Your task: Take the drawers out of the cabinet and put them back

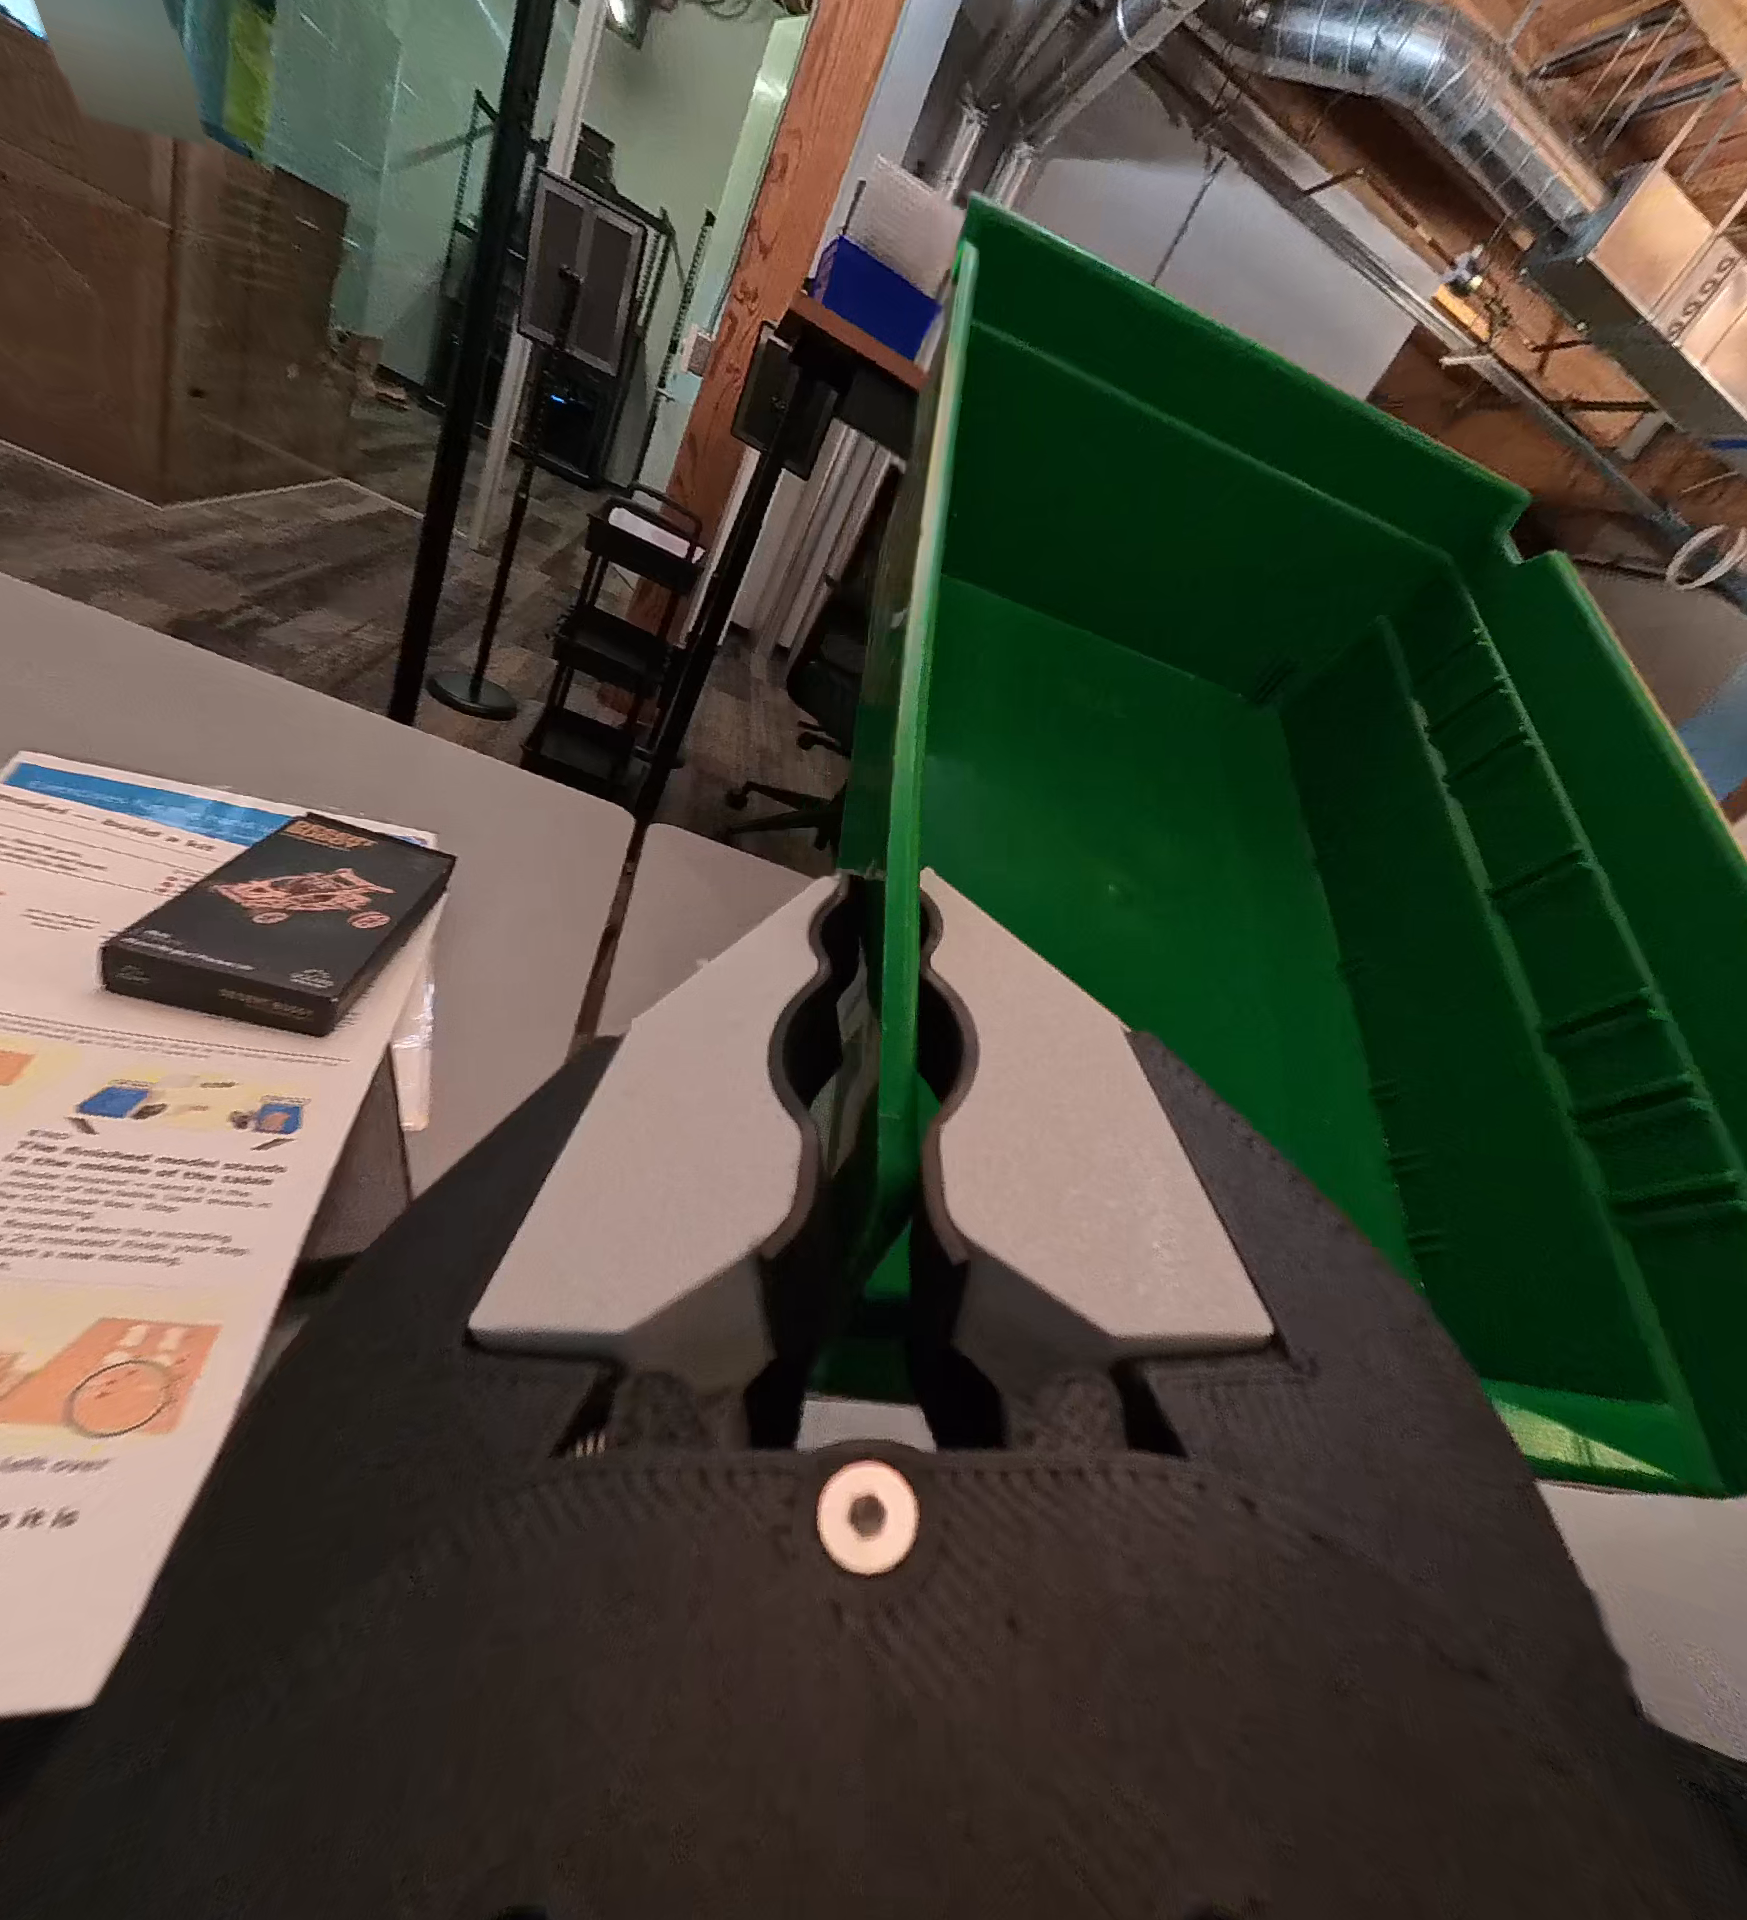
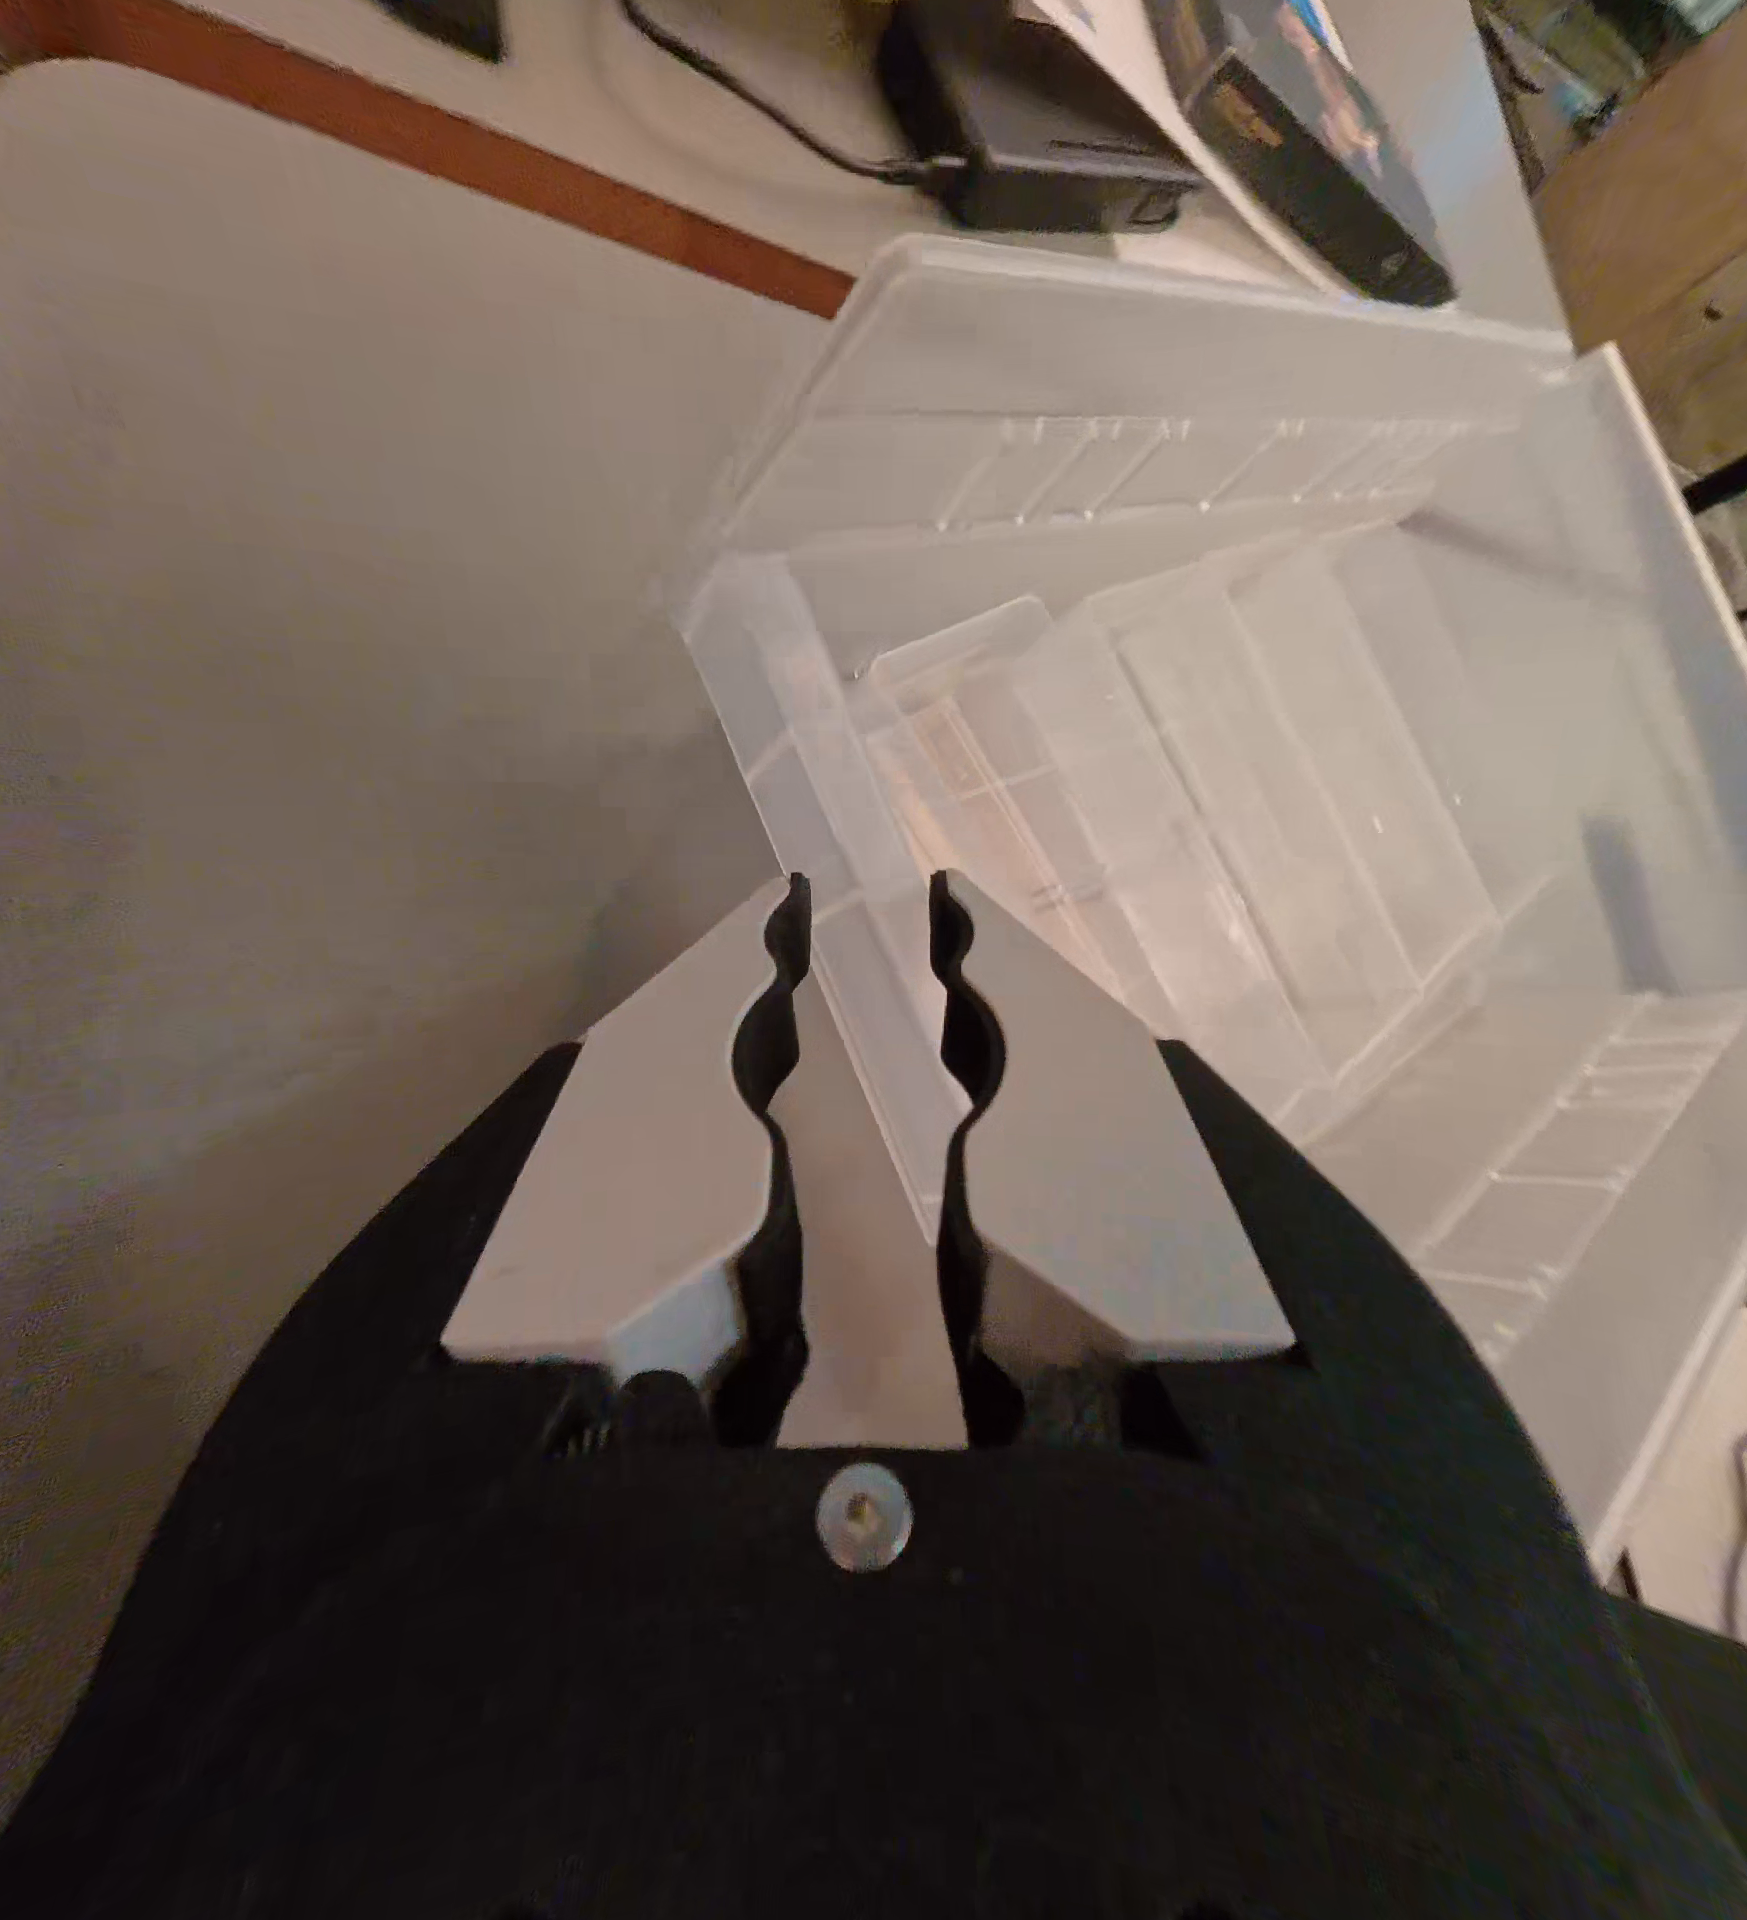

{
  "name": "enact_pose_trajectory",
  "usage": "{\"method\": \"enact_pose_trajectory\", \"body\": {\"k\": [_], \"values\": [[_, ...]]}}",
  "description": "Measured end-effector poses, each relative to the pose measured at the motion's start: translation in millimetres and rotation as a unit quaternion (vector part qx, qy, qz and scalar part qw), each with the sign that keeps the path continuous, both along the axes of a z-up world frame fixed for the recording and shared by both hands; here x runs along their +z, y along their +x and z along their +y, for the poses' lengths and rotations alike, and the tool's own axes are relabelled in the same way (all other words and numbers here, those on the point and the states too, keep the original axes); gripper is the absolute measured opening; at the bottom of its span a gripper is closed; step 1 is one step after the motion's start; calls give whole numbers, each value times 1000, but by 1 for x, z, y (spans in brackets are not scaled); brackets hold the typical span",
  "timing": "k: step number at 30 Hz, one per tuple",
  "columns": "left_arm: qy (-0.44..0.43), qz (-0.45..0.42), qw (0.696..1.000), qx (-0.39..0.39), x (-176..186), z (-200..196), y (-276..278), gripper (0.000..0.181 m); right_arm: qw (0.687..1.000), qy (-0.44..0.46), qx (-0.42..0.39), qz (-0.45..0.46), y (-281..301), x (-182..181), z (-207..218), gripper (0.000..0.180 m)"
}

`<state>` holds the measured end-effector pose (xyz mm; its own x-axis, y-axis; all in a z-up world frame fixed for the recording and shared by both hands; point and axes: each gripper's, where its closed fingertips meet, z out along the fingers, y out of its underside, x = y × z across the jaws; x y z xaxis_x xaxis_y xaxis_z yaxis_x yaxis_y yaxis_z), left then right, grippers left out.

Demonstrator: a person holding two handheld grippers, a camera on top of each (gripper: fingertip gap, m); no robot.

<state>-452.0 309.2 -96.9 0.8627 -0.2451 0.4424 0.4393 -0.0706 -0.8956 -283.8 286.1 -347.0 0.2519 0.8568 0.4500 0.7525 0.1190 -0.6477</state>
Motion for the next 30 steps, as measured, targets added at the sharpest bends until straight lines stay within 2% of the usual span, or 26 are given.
{"method": "enact_pose_trajectory", "body": {"k": [4, 7, 14, 15, 16, 18, 21, 25, 27, 30], "values": [[7, 5, 1000, -18, 6, 4, 17, 6, 999, -30, -26, 32, -31, 2, 34, 16], [10, 8, 1000, -28, 9, 5, 25, 6, 1000, -3, -24, 11, -45, 1, 54, 16], [14, 0, 999, -31, 9, 6, 25, 5, 1000, -23, 11, 13, -43, 1, 79, 16], [15, 0, 999, -30, 9, 6, 25, 6, 999, -29, 11, 14, -41, 2, 80, 19], [15, 1, 999, -30, 9, 6, 25, 6, 999, -29, 11, 20, -39, 4, 80, 33], [17, 2, 999, -30, 11, 6, 27, 6, 999, -25, 8, 42, -34, 17, 75, 46], [23, 4, 999, -33, 17, 4, 32, 5, 996, -37, 4, 83, -15, 51, 54, 54], [51, -22, 997, -61, 35, -2, 47, 5, 989, -84, -36, 118, 49, 91, 27, 46], [56, -21, 996, -71, 43, -5, 57, 5, 987, -110, -49, 110, 89, 98, 12, 51], [61, 0, 995, -84, 54, -9, 80, 5, 978, -115, -30, 172, 140, 133, -23, 54]]}}
